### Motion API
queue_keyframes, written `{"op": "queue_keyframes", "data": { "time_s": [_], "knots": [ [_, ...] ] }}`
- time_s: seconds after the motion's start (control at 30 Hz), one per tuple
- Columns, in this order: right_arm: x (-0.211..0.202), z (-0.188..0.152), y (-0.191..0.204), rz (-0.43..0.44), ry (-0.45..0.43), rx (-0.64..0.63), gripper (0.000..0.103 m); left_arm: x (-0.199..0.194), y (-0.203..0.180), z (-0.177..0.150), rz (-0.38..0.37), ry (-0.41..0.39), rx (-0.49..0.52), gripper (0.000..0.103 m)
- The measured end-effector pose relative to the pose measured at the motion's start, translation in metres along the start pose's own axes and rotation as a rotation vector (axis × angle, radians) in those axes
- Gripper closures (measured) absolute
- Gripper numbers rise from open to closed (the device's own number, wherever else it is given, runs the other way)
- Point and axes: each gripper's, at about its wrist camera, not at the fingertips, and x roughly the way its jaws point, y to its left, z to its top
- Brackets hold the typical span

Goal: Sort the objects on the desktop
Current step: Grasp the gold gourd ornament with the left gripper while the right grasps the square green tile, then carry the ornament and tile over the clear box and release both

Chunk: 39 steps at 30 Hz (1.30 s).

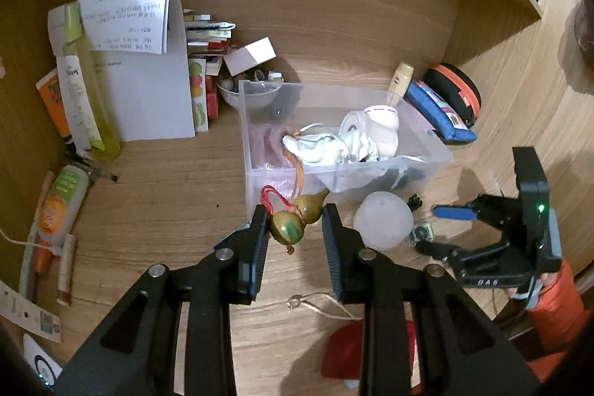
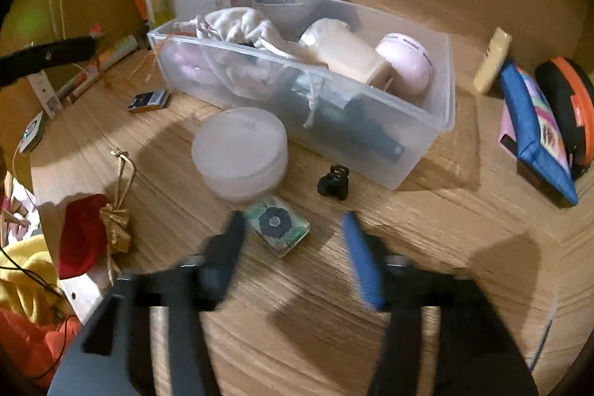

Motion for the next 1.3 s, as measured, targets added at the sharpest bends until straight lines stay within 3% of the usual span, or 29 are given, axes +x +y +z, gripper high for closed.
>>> {"op": "queue_keyframes", "data": {
  "time_s": [0.13,0.23,0.3,0.73,0.9,1.3],
  "knots": [
    [0.011,0.0,0.004,0.02,0.006,-0.014,0.045,0.009,0.002,0.0,-0.01,0.014,-0.015,0.074],
    [0.013,0.001,0.01,0.015,0.0,-0.046,0.067,0.015,0.005,0.004,-0.008,0.016,-0.021,0.074],
    [0.011,0.003,0.009,0.036,-0.003,-0.033,0.067,0.018,0.008,0.009,-0.011,0.016,-0.028,0.074],
    [-0.049,0.036,-0.024,-0.037,-0.188,0.034,0.067,0.012,0.015,0.065,-0.022,-0.093,-0.024,0.074],
    [-0.047,0.058,-0.041,-0.071,-0.214,0.038,0.067,0.036,0.016,0.066,-0.029,-0.048,-0.022,0.074],
    [-0.013,0.071,-0.047,-0.079,-0.159,0.038,0.069,0.08,0.018,0.05,-0.022,0.063,0.021,0.074]
  ]
}}
